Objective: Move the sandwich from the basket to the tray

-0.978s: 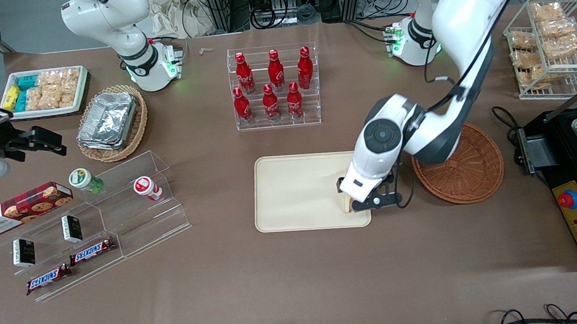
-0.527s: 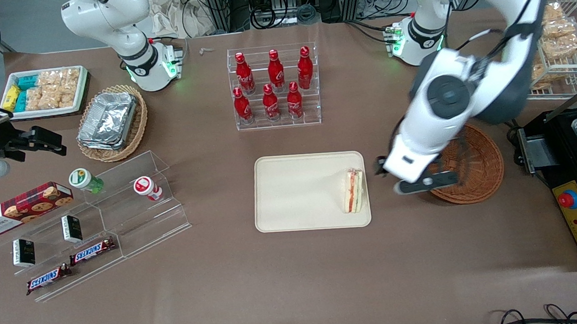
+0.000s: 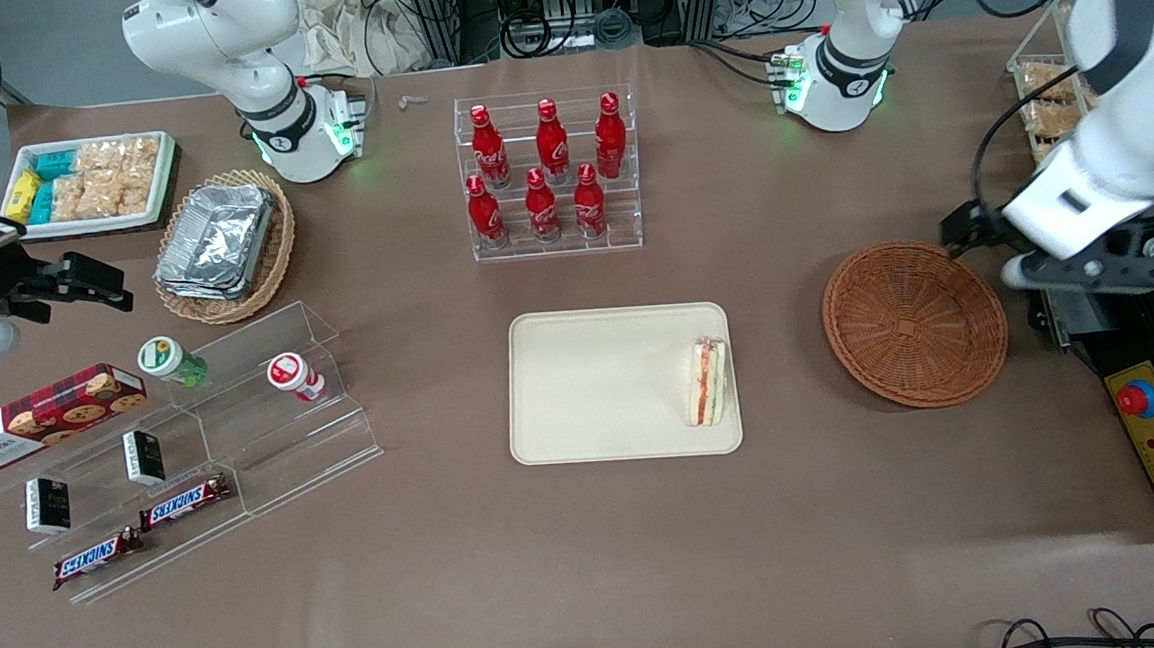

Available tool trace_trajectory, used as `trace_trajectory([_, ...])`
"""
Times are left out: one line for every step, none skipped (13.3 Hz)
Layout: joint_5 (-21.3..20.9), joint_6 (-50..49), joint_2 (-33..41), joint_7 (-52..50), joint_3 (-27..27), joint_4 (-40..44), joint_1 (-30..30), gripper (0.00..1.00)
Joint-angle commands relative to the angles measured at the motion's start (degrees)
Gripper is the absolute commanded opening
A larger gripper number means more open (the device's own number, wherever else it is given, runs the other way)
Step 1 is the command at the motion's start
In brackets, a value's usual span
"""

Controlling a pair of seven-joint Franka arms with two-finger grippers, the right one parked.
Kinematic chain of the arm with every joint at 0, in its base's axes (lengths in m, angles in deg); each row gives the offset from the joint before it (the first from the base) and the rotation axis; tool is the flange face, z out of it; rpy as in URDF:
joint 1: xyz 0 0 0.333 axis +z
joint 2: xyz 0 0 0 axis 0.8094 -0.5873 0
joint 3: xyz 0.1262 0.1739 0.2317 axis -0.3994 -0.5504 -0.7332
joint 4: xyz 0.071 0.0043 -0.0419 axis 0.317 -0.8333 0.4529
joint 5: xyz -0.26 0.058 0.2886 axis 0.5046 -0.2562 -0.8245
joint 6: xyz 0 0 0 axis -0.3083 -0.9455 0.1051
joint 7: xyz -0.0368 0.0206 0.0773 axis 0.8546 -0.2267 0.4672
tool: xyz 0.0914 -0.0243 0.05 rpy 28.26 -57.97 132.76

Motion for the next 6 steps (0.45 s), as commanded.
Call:
trace_trajectory([0.3, -1.6, -0.3, 8.5, -2.2, 1.8, -0.3, 1.0])
trace_trajectory([0.2, -1.6, -1.5, 8.9, -2.2, 3.7, 0.0, 1.0])
trace_trajectory([0.2, -1.6, -3.1, 9.0, -2.3, 5.6, 0.2, 1.0])
trace_trajectory([0.2, -1.7, -4.6, 8.7, -2.4, 7.7, 0.2, 1.0])
trace_trajectory([0.1, -1.8, -5.7, 8.6, -2.4, 8.5, 0.1, 1.0])
trace_trajectory([0.3, -1.7, -5.9, 8.0, -2.3, 8.5, 0.1, 1.0])
